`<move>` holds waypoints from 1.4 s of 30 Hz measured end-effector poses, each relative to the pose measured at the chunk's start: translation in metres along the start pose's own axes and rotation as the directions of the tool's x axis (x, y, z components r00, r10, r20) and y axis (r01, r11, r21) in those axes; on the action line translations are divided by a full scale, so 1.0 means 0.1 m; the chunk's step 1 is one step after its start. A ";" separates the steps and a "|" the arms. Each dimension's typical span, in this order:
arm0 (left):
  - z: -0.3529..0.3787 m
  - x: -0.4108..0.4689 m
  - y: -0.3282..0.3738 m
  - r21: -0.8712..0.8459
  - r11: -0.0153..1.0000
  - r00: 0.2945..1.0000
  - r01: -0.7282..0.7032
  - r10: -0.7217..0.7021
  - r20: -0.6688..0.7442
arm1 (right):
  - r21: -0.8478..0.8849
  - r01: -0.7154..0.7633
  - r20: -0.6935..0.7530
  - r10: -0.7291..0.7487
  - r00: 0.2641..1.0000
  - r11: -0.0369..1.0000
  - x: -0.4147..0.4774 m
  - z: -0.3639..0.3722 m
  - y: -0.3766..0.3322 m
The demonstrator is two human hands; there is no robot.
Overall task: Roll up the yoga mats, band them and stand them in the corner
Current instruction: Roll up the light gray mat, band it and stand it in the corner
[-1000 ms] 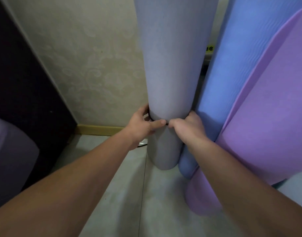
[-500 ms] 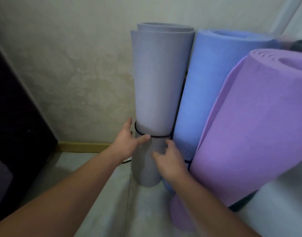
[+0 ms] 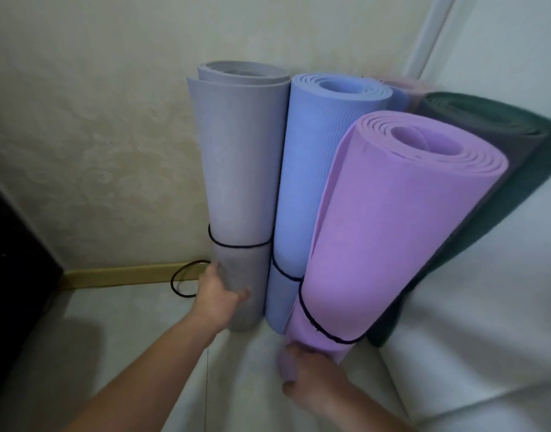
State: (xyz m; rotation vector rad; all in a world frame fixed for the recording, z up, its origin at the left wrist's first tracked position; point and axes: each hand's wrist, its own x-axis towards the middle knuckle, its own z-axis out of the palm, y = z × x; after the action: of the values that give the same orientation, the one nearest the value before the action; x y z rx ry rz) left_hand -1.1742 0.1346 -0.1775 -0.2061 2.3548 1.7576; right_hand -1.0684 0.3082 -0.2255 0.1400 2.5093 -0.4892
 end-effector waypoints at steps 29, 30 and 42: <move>0.98 -0.63 0.62 -0.177 0.957 0.883 -0.230 0.282 0.375 | 0.696 0.466 -0.621 0.132 0.773 0.547 -0.30 -0.73 0.77; 1.01 -0.60 0.62 -0.181 0.957 0.884 -0.228 0.282 0.374 | 0.698 0.471 -0.622 0.129 0.773 0.540 -0.25 -0.74 0.79; 0.96 -0.37 0.45 -0.004 0.961 0.910 -0.276 0.263 0.320 | 0.567 0.254 -0.583 0.164 0.796 0.784 0.11 -0.58 0.84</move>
State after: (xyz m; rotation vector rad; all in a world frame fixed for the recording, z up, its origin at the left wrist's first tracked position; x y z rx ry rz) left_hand -1.1412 0.2393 -0.1530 0.4009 2.2597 1.6973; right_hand -1.0906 0.4074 -0.2138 0.5751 2.8461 -1.5132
